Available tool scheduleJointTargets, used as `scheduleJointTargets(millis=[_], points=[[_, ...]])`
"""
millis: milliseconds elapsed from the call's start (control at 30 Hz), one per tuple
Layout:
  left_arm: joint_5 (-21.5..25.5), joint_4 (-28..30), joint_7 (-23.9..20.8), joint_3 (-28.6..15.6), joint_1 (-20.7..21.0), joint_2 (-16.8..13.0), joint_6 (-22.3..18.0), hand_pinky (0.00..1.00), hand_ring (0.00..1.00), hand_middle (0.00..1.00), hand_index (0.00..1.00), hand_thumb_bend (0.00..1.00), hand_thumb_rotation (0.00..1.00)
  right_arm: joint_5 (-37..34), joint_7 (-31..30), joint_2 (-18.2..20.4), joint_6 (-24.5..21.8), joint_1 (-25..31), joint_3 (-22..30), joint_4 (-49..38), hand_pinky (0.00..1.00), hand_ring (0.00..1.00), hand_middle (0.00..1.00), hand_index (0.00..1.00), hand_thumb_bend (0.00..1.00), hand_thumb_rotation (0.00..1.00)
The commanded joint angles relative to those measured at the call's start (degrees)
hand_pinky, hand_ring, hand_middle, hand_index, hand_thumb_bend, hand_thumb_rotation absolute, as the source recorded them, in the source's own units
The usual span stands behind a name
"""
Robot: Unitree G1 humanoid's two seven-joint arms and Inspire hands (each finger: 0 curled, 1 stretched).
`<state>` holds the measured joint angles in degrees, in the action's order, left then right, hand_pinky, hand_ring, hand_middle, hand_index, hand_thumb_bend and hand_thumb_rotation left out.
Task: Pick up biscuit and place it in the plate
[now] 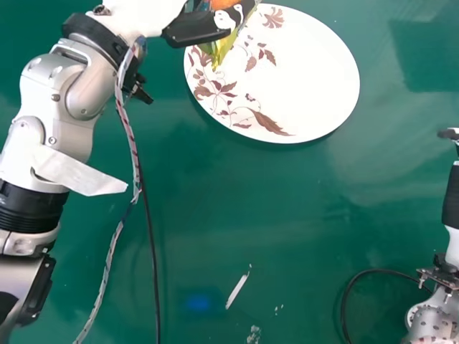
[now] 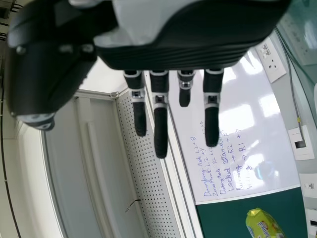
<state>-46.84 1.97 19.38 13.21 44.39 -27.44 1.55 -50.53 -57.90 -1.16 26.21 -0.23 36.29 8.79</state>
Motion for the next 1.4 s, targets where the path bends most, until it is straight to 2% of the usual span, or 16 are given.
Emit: scheduleJointTargets(millis=[0, 300, 433, 633, 733, 933, 1233, 1367], points=[[-0.6, -0.5, -1.2, 1.3, 2.0, 0.4, -0.9, 0.21, 0.23, 0.31, 0.48, 0.51, 0.13, -0.4, 0.2, 4.6, -0.1, 1.5, -1.5, 7.2, 0.5, 0.53, 0.56, 0.79, 0.84, 0.33], [-1.0, -3.6, -0.8, 3.0, 5.5, 0.3, -2.1, 0.2, 0.22, 0.31, 0.48, 0.51, 0.13, -0.7, -0.7, 4.8, 0.1, 1.0, -1.4, 7.8, 0.5, 0.52, 0.54, 0.8, 0.84, 0.33], [-2.6, -5.8, -2.1, 4.4, 7.2, 0.1, -3.9, 0.2, 0.23, 0.32, 0.48, 0.51, 0.13, -0.2, -0.2, 4.9, 0.4, 1.1, -1.5, 7.5, 0.45, 0.49, 0.53, 0.78, 0.84, 0.34], [-3.4, -9.3, -2.4, 5.9, 9.2, 1.0, -4.9, 0.19, 0.23, 0.31, 0.48, 0.52, 0.14, 0.7, 0.4, 5.0, 1.0, 1.1, -1.6, 7.6, 0.51, 0.58, 0.62, 0.75, 0.85, 0.36], [-3.6, -10.9, -3.2, 6.4, 10.1, 1.1, -6.1, 0.2, 0.23, 0.31, 0.48, 0.52, 0.14, 0.7, 0.3, 4.9, 0.8, 1.3, -1.5, 7.5, 0.54, 0.61, 0.64, 0.72, 0.84, 0.33], [-6.4, -13.4, -4.4, 8.2, 12.5, 0.6, -7.7, 0.2, 0.23, 0.31, 0.48, 0.52, 0.14, 0.5, 0.3, 4.8, 0.3, 1.3, -1.5, 7.6, 0.5, 0.57, 0.6, 0.68, 0.82, 0.33], [-7.0, -20.8, -7.6, 10.2, 15.9, 0.6, -12.3, 0.2, 0.23, 0.32, 0.48, 0.52, 0.14, 0.5, 0.3, 4.7, -0.2, 1.7, -1.8, 7.1, 0.49, 0.55, 0.58, 0.66, 0.81, 0.29], [-7.6, -22.0, -7.6, 11.1, 16.8, 0.1, -13.8, 0.19, 0.23, 0.31, 0.48, 0.52, 0.14, 0.8, 1.1, 4.8, -0.2, 1.8, -1.8, 6.8, 0.48, 0.53, 0.57, 0.66, 0.81, 0.3]])
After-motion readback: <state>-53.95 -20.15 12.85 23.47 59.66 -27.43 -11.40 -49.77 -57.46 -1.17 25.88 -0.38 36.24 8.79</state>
